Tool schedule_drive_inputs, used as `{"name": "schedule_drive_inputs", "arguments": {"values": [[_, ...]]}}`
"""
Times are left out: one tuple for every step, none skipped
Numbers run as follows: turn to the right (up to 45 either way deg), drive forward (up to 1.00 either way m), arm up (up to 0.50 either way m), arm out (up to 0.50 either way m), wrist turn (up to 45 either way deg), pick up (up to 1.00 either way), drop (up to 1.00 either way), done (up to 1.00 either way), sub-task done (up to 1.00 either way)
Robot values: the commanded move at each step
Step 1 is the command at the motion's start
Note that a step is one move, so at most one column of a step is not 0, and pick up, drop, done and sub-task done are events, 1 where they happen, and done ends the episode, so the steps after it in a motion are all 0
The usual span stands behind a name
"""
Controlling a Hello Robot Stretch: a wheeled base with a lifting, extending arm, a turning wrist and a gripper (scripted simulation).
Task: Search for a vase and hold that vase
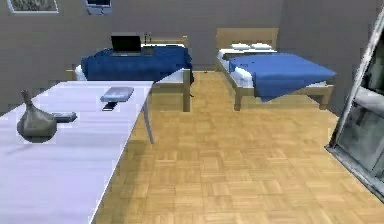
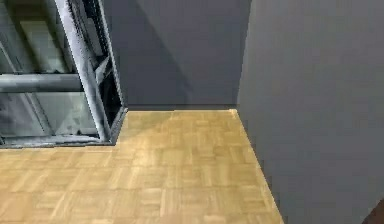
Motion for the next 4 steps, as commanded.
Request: {"name": "schedule_drive_inputs", "arguments": {"values": [[0.0, 0.55, 0.0, 0.0, 0.0, 0.0, 0.0, 0.0, 0.0], [-45.0, 0.0, 0.0, 0.0, 0.0, 0.0, 0.0, 0.0, 0.0], [-45.0, 0.0, 0.0, 0.0, 0.0, 0.0, 0.0, 0.0, 0.0], [-45.0, 0.0, 0.0, 0.0, 0.0, 0.0, 0.0, 0.0, 0.0]]}}
